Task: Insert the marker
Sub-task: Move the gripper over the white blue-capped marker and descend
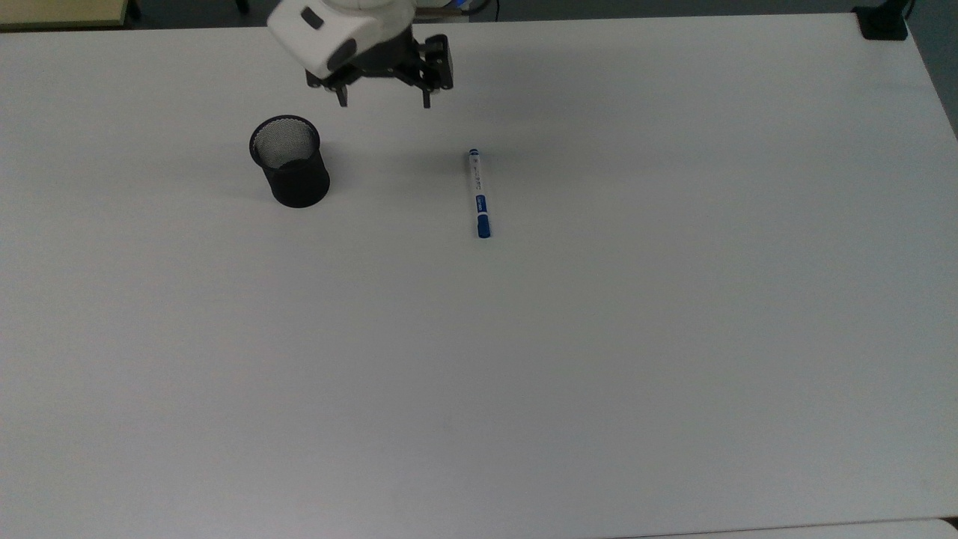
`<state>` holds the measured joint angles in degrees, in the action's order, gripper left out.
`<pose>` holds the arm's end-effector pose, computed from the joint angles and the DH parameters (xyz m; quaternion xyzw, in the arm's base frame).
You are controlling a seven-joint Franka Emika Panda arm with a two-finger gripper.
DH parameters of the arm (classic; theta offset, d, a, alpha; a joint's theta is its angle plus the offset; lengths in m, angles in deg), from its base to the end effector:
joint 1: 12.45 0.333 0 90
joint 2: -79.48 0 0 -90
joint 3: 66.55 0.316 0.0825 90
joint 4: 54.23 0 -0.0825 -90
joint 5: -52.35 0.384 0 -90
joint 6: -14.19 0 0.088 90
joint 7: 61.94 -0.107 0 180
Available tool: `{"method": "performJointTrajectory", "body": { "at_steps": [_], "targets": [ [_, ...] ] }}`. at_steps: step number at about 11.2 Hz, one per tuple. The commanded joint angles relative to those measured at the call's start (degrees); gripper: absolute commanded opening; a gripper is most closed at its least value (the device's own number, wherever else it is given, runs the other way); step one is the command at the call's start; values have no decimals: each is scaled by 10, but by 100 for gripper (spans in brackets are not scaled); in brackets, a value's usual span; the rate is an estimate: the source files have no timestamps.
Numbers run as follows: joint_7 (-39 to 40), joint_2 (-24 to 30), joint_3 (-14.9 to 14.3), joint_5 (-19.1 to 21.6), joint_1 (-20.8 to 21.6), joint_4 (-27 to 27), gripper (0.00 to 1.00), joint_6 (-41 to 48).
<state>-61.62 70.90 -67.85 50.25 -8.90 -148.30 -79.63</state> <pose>0.5917 0.0203 0.5104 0.9965 0.0250 -0.0766 0.0211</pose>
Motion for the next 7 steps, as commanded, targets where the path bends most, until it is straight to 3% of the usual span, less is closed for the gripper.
{"method": "performJointTrajectory", "body": {
  "at_steps": [1, 4, 7],
  "targets": [
    [12, -47, -2, 7, 40, -17, 100, -37],
    [2, -103, -2, 6, 68, -17, 99, -65],
    [0, -142, -2, -3, 93, -15, 88, -87]
  ]
}}
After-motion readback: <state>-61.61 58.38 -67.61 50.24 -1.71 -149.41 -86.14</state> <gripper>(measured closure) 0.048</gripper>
